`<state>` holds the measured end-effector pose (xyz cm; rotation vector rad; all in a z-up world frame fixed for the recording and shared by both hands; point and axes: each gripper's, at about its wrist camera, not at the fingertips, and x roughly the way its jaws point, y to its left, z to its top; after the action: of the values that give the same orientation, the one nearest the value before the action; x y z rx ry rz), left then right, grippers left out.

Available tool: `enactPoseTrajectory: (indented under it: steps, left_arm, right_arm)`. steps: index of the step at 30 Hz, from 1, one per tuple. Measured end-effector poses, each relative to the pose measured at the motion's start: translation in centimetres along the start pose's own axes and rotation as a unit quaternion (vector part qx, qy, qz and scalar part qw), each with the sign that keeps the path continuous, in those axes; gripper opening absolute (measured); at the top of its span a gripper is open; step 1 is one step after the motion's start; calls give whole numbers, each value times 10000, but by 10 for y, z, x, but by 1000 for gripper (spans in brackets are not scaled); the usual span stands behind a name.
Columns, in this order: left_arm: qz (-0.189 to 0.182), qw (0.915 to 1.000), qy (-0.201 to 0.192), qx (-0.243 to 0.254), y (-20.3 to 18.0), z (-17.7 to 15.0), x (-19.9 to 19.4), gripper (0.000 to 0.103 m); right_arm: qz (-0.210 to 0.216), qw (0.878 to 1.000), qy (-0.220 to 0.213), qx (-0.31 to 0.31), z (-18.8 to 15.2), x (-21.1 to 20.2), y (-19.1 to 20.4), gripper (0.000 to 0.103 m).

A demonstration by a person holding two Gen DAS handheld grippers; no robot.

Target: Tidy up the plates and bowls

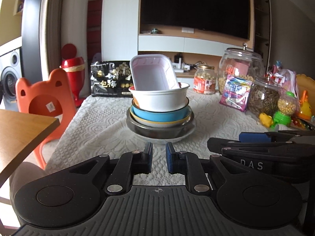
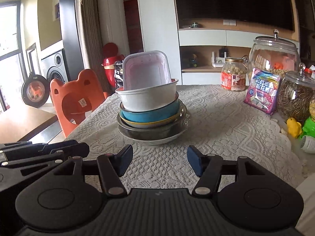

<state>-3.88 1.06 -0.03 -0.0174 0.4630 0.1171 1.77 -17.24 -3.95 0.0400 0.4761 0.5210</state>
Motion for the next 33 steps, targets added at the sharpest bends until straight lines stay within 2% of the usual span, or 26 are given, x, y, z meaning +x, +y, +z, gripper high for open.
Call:
enactPoseTrajectory:
  steps: [9,33]
  left_arm:
    - [36,10000,10,25,-5,-4,-1,17]
    - [33,9999,-44,-97,-1,-5,-5,17]
  right_arm:
    - [60,9998,-179,-112,-3,-7,3,62]
    - [85,9998,-117,-120,-4,-7,4,62]
